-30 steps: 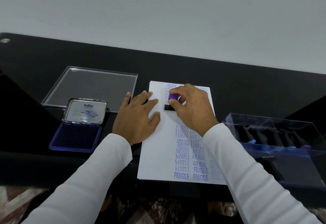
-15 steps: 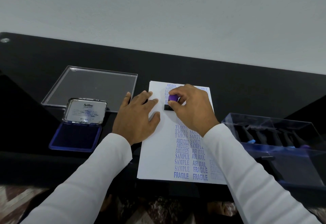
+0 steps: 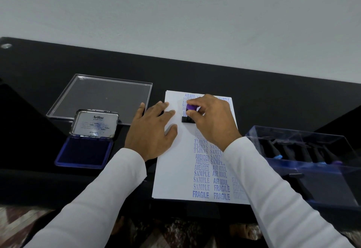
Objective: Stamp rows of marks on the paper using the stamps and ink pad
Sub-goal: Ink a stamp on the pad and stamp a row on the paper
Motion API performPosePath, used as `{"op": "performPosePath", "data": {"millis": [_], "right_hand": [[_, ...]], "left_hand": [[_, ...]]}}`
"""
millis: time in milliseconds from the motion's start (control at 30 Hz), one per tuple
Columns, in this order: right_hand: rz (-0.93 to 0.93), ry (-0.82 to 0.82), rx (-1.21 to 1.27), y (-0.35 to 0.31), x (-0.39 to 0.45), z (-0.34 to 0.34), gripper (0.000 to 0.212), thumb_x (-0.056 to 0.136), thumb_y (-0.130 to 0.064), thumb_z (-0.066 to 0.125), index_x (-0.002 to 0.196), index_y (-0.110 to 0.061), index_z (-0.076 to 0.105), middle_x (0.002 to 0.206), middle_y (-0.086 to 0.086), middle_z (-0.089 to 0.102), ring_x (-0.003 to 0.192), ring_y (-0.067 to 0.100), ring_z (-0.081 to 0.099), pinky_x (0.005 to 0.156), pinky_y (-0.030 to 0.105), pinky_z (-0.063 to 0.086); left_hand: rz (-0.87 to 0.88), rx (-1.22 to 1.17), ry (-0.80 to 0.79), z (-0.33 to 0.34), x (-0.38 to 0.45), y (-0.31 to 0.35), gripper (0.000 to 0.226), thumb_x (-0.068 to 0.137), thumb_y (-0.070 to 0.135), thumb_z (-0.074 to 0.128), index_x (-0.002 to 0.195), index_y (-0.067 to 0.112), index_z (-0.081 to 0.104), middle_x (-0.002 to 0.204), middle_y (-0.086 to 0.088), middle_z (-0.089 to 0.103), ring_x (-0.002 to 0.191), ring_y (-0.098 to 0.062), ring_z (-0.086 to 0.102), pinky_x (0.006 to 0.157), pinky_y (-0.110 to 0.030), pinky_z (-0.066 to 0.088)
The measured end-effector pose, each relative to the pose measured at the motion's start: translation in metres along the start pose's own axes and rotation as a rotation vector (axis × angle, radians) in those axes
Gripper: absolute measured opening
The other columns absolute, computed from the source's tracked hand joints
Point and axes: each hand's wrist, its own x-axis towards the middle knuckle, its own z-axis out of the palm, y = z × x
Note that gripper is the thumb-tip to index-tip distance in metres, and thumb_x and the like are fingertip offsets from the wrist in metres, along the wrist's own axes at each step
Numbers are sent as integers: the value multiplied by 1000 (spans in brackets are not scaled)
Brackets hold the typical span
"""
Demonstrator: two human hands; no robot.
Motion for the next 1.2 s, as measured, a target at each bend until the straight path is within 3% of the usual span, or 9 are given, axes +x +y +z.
{"op": "performPosePath", "data": {"millis": [167, 267, 567, 733, 900, 1200], "right_hand": [[-3, 14, 34, 2, -2, 0, 24, 88, -25, 73, 112, -21, 73, 107, -4, 69, 83, 10, 61, 77, 10, 43], [-3, 19, 39, 1, -2, 1, 25, 89, -25, 73, 114, -21, 72, 108, -3, 69, 85, 10, 62, 83, 19, 49], [26, 23, 69, 1, -2, 2, 29, 90, -25, 71, 119, -20, 71, 114, -1, 69, 89, 11, 63, 87, 25, 53], [14, 23, 64, 1, -2, 0, 25, 89, -24, 73, 113, -20, 73, 108, -2, 69, 84, 10, 63, 82, 21, 50], [32, 29, 75, 0, -1, 1, 28, 91, -25, 70, 118, -20, 72, 112, -2, 68, 86, 11, 62, 86, 27, 55], [28, 30, 61, 0, -3, 2, 29, 91, -26, 71, 119, -20, 71, 114, -2, 68, 89, 11, 63, 86, 21, 49]], "left_hand": [[3, 6, 2, 1, -1, 0, 56, 95, 56, 40, 135, 23, 62, 148, -1, 53, 140, -24, 46, 122, -55, 21], [1, 4, 3, 1, 0, 0, 57, 95, 56, 40, 135, 22, 62, 148, -1, 53, 140, -24, 46, 122, -55, 21], [-1, -4, 0, 1, 0, 0, 55, 95, 55, 42, 135, 22, 62, 149, -2, 52, 141, -24, 45, 122, -56, 20], [-4, -6, 2, 1, 0, 0, 55, 95, 54, 43, 134, 22, 63, 148, -2, 53, 140, -25, 46, 122, -56, 20], [-5, -4, 0, -1, 0, 1, 55, 95, 54, 41, 136, 23, 61, 150, -1, 51, 141, -23, 44, 122, -54, 19], [-5, 3, -6, -1, 0, 0, 56, 95, 55, 40, 136, 23, 61, 150, 0, 51, 141, -23, 44, 122, -54, 18]]}}
